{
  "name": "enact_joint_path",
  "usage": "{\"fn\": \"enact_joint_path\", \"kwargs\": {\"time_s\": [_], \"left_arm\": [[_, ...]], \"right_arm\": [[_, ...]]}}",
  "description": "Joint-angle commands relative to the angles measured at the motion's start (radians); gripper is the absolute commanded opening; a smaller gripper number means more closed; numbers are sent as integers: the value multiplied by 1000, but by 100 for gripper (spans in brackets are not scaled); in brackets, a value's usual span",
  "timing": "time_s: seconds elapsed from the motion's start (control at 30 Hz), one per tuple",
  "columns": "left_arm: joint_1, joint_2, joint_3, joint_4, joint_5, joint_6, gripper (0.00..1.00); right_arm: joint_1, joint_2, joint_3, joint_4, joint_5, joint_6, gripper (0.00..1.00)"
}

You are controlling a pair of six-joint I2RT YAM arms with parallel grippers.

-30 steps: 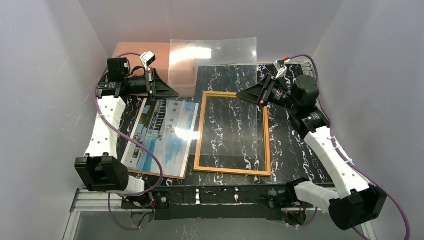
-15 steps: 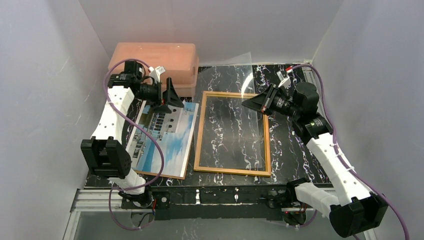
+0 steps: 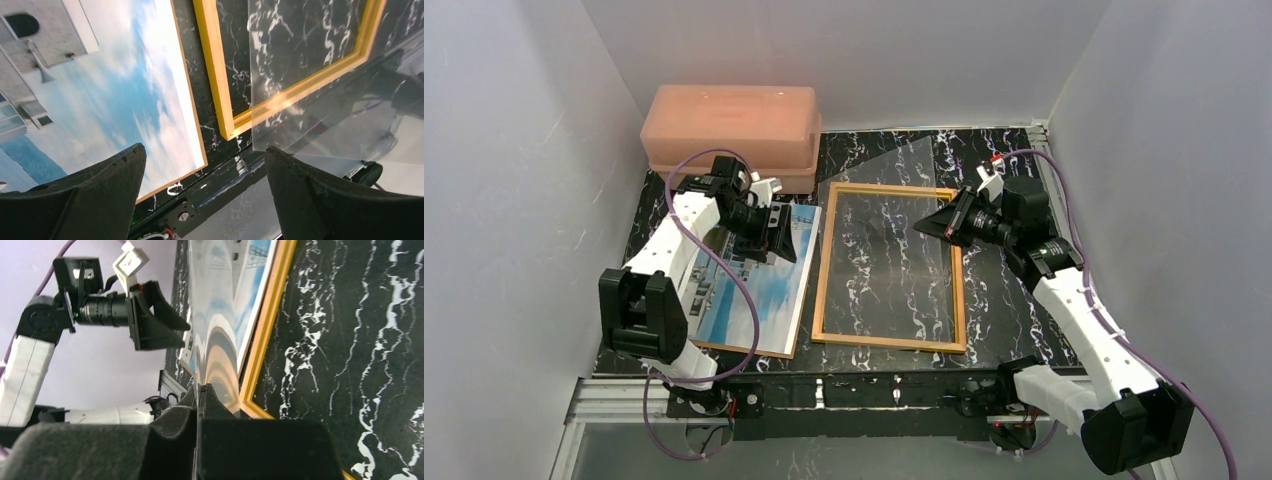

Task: Put the photo into the frame
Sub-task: Adjust the photo frame item, then place the photo frame item in the photo frame.

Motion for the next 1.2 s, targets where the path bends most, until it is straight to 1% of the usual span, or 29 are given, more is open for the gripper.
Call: {"fn": "enact_joint_path", "kwargs": {"time_s": [0.0, 0.1, 0.2, 0.3, 0.43, 0.57, 0.67, 0.77, 0.83, 0.9, 0.97, 1.03, 1.17], "left_arm": [[-29, -57, -66, 75, -45, -3, 86], [-40, -39, -82, 82, -48, -2, 83], [-48, -32, -121, 110, -22, 2, 71], [-60, -20, -146, 141, -9, 17, 63], [-84, 29, -139, 161, -2, 13, 57], [-105, 71, -131, 211, 16, -2, 54], [-114, 114, -116, 248, 34, -45, 45], [-122, 148, -109, 298, 28, -57, 42], [-124, 184, -90, 303, 35, -61, 40], [-126, 211, -76, 305, 41, -65, 30], [-130, 227, -68, 312, 48, -69, 23], [-132, 239, -65, 323, 53, -81, 21], [-142, 253, -65, 333, 50, -88, 21]], "right_arm": [[-33, 38, 37, 22, 25, -24, 1], [-54, 60, 3, 91, 1, 3, 1], [-82, 81, -35, 171, -34, 32, 1], [-115, 108, -67, 233, -78, 51, 1], [-157, 137, -112, 322, -115, 58, 1], [-196, 179, -144, 393, -159, 60, 1], [-218, 214, -166, 456, -205, 48, 1], [-229, 261, -177, 508, -243, 51, 1], [-231, 285, -168, 512, -258, 37, 1], [-231, 301, -153, 508, -278, 15, 1], [-230, 310, -133, 488, -290, -17, 1], [-231, 314, -111, 452, -285, -45, 1], [-231, 335, -102, 423, -283, -74, 1]]}}
